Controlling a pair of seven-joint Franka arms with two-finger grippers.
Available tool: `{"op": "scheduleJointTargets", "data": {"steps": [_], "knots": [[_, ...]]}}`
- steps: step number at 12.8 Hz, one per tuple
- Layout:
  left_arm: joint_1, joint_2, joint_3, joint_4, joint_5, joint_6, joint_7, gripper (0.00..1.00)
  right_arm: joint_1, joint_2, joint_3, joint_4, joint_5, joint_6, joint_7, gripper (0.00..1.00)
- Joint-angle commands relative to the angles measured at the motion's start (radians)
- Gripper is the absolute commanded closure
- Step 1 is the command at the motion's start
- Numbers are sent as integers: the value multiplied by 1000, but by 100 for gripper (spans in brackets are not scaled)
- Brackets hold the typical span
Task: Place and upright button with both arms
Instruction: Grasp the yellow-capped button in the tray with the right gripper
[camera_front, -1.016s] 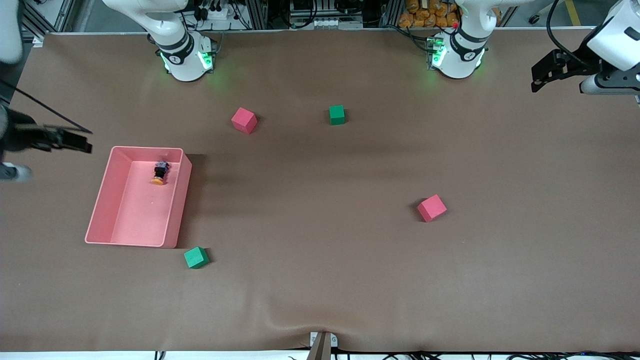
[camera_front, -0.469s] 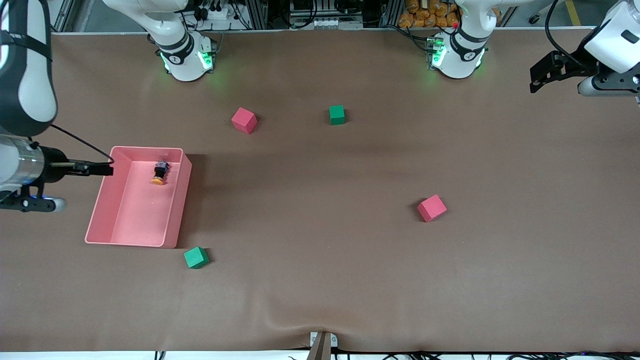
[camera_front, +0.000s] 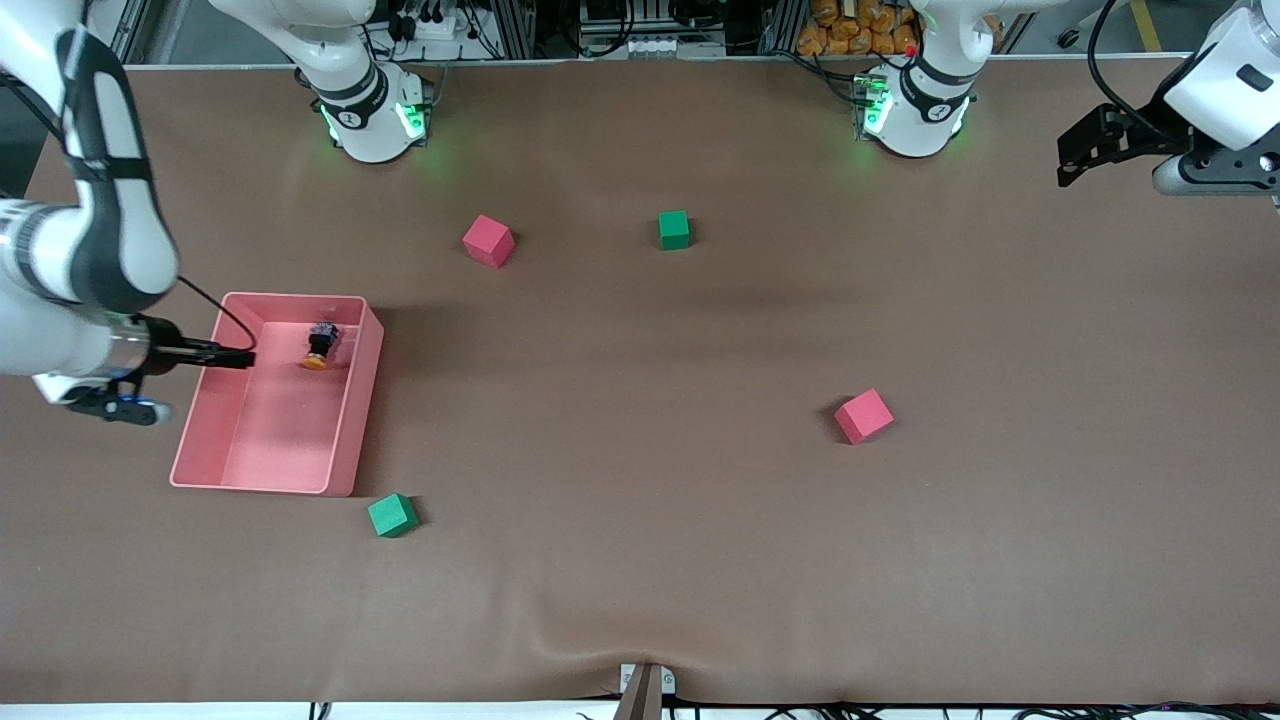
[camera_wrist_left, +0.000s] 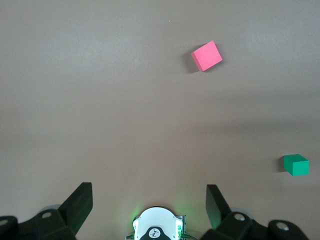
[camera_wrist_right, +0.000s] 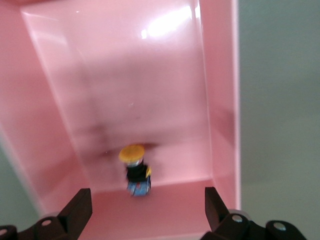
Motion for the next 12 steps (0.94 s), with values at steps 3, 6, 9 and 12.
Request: {"op": "scheduleJointTargets", "data": {"steps": [3, 6, 9, 12], "knots": [[10, -6, -3, -4, -9, -1, -1, 0, 79, -52, 12, -304, 21, 346, -6, 0], [8, -1, -3, -4, -6, 30, -1, 0, 100, -45, 12, -369, 20, 453, -6, 0], [5, 7, -3, 5, -5, 70, -2, 0, 102, -17, 12, -384, 20, 495, -7, 0], [2, 4, -9, 14, -3, 82, -2, 0, 97, 23, 12, -390, 20, 496, -7, 0]]}}
